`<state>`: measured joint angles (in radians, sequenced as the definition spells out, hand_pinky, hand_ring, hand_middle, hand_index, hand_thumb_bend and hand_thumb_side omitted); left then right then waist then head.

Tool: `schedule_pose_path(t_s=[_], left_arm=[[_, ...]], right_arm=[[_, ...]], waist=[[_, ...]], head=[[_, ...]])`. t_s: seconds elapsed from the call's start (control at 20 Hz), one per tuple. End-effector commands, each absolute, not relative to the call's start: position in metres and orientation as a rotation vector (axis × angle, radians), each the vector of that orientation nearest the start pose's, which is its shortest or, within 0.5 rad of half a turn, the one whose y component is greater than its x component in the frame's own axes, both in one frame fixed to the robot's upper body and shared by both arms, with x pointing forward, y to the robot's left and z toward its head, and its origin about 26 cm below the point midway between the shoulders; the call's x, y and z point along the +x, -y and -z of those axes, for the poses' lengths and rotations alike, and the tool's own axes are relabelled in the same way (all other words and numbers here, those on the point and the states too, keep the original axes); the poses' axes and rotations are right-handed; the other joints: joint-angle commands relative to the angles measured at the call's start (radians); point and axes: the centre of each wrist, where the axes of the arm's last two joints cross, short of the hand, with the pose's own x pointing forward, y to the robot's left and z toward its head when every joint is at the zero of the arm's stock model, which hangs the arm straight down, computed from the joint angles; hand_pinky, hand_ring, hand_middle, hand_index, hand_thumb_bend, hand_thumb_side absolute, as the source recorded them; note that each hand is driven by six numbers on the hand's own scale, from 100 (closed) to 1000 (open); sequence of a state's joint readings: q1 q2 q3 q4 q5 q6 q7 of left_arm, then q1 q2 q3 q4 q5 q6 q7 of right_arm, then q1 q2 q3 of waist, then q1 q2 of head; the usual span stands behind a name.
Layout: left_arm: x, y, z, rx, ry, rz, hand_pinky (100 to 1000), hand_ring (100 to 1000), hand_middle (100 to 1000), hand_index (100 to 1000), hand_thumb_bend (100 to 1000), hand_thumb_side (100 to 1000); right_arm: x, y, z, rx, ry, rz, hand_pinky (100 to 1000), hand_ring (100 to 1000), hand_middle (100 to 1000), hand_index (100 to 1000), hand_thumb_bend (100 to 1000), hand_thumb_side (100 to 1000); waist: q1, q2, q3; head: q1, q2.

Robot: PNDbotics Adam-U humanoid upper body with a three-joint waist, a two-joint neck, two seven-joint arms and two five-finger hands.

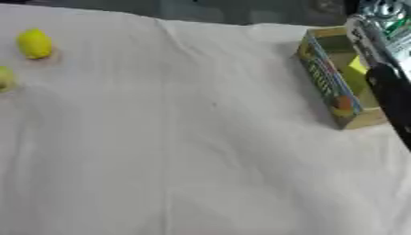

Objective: Pick up the objects with one hand, pass them to the other hand, and then place them into the box on the other side of the table.

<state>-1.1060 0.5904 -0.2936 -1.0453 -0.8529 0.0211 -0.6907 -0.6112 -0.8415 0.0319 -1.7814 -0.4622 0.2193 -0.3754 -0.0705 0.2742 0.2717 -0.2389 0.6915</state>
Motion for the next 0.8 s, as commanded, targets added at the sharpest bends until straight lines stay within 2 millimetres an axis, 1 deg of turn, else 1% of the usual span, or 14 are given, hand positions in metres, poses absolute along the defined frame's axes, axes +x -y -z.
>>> schedule_pose_path(t_s=[0.05,0.3,0.55,0.65,0.8], left_arm=[[0.447,-0.269,-0.338,1.048,1.269,1.553,636,669,666,565,100,100],[0.418,-0.254,-0.356,1.091,1.505,1.489,595,646,647,551,100,100],[0.385,-0.234,-0.370,1.112,1.820,1.385,546,619,634,523,100,109],[0.367,-0.225,-0.371,1.104,1.987,1.353,543,618,633,526,100,114],[0.342,-0.213,-0.368,1.101,2.198,1.318,532,610,622,526,100,107]], right_arm=[[0.329,0.326,-0.330,-0.414,2.188,-0.142,832,843,772,782,100,578],[0.328,0.325,-0.330,-0.404,2.193,-0.149,831,844,772,782,100,580],[0.329,0.320,-0.330,-0.383,2.189,-0.163,831,844,773,781,100,585],[0.331,0.317,-0.330,-0.369,2.186,-0.171,830,843,772,781,100,584],[0.331,0.312,-0.330,-0.348,2.187,-0.187,830,842,771,780,100,584]], waist=[[0.010,-0.027,0.001],[0.010,-0.032,0.001],[0.011,-0.034,0.001],[0.011,-0.036,0.000],[0.013,-0.039,-0.001]], head=[[-0.007,-0.016],[-0.032,-0.025],[-0.070,-0.025],[-0.082,-0.018],[-0.087,-0.014]])
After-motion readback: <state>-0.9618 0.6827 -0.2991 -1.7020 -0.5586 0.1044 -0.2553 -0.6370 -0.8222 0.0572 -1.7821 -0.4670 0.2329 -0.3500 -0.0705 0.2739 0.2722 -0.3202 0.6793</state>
